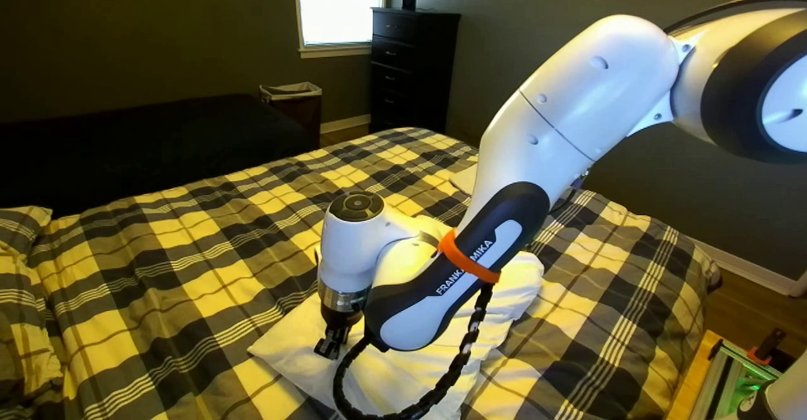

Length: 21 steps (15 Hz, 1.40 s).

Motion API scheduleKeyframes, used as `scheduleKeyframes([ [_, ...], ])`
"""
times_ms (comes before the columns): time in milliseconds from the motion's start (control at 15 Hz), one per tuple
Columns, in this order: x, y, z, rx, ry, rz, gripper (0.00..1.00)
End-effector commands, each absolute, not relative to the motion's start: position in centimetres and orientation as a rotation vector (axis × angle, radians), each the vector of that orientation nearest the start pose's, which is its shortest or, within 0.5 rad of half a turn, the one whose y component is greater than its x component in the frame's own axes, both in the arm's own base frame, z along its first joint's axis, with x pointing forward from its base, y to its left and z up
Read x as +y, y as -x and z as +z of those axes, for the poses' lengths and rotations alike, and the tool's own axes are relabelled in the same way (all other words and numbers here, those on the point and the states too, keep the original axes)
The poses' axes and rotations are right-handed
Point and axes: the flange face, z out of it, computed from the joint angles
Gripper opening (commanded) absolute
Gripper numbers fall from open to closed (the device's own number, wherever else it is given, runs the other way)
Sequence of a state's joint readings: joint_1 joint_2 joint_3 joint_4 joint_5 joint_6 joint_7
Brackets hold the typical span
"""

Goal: Move the pillow to the left then put the book into the pillow

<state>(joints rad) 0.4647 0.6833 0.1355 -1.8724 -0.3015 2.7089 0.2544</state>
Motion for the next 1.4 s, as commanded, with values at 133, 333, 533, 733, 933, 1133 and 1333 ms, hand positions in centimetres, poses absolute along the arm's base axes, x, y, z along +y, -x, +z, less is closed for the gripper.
scheduleKeyframes([
  [133, 34.2, -52.7, 20.8, -0.686, 3.08, -0.395, 0.8],
  [333, 30.7, -53.1, 23.5, -0.479, 3.201, -0.49, 0.99],
  [533, 26.7, -53.4, 25.1, -0.287, 3.312, -0.571, 1.0],
  [733, 22.7, -53.9, 25.8, -0.086, 3.433, -0.573, 1.0],
  [933, 18.8, -54.2, 25.7, 0.019, 3.497, -0.493, 1.0],
  [1133, 18.4, -55.3, 25.6, 0.031, 3.494, -0.478, 1.0],
  [1333, 17.2, -55.6, 25.4, 0.062, 3.497, -0.462, 1.0],
])
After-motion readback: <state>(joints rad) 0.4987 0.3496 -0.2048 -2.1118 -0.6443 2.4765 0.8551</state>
